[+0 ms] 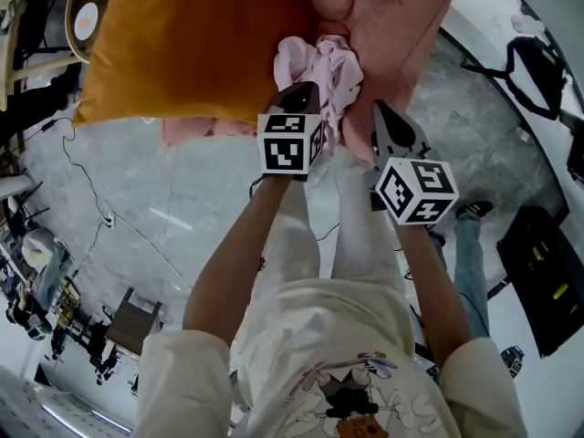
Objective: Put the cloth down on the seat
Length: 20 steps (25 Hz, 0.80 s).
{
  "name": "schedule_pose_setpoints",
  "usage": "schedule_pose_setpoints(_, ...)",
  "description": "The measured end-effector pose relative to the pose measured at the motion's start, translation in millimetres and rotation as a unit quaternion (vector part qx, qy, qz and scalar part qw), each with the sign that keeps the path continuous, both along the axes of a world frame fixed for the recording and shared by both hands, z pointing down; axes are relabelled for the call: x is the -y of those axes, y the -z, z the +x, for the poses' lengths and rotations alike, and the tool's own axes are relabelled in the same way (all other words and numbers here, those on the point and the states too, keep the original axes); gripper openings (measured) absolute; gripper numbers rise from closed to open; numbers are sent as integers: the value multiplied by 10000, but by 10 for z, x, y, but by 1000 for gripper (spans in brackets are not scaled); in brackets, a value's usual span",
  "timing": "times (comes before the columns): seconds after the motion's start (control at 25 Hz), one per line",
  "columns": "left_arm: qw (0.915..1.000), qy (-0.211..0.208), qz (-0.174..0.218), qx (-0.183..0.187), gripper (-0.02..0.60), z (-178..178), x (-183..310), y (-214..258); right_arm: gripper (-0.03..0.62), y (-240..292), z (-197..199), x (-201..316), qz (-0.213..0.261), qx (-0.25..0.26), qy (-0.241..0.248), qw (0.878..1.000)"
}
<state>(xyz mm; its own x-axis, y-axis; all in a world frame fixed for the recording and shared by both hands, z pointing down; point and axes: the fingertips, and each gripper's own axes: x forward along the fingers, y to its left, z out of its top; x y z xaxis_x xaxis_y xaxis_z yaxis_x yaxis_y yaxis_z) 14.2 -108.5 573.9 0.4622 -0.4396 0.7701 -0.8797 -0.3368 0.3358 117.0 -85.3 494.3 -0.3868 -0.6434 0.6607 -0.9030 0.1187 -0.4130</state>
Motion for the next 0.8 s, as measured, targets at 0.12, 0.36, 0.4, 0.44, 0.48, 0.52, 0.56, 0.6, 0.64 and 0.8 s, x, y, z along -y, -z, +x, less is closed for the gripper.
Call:
schedule_pose_setpoints(0.12, 9998, -79, -22, -187, 6, 13, -50, 160, 20, 113, 17, 16, 90, -36, -8, 10000)
schedule_pose_setpoints(0.36, 9992, -118, 70, -363, 6, -5, -179, 515, 18, 314, -101, -91, 169, -35, 31, 9998)
schedule_pose_setpoints(0.4, 9991, -97, 119, -385, 5, -15, -187, 597, 20, 358, -127, -107, 184, -6, 46, 9998)
schedule_pose_setpoints(0.44, 9990, -80, 167, -407, 5, -29, -196, 681, 18, 405, -154, -122, 203, 7, 68, 9998)
schedule_pose_setpoints(0.48, 9988, -73, 211, -426, 5, -44, -210, 762, 18, 452, -181, -138, 222, 8, 97, 9997)
schedule_pose_setpoints(0.52, 9987, -77, 248, -445, 5, -57, -229, 836, 19, 495, -207, -156, 241, 3, 134, 9996)
schedule_pose_setpoints(0.56, 9985, -95, 275, -470, 5, -63, -252, 904, 19, 533, -228, -177, 256, -3, 178, 9995)
schedule_pose_setpoints(0.6, 9982, -131, 293, -509, 5, -60, -278, 966, 20, 566, -242, -198, 268, -12, 222, 9994)
schedule_pose_setpoints(0.64, 9978, -180, 309, -560, 5, -50, -306, 1026, 19, 593, -250, -220, 277, -28, 264, 9993)
schedule_pose_setpoints(0.8, 9972, -226, 374, -604, 5, -74, -402, 1228, 20, 711, -273, -310, 318, -127, 408, 9986)
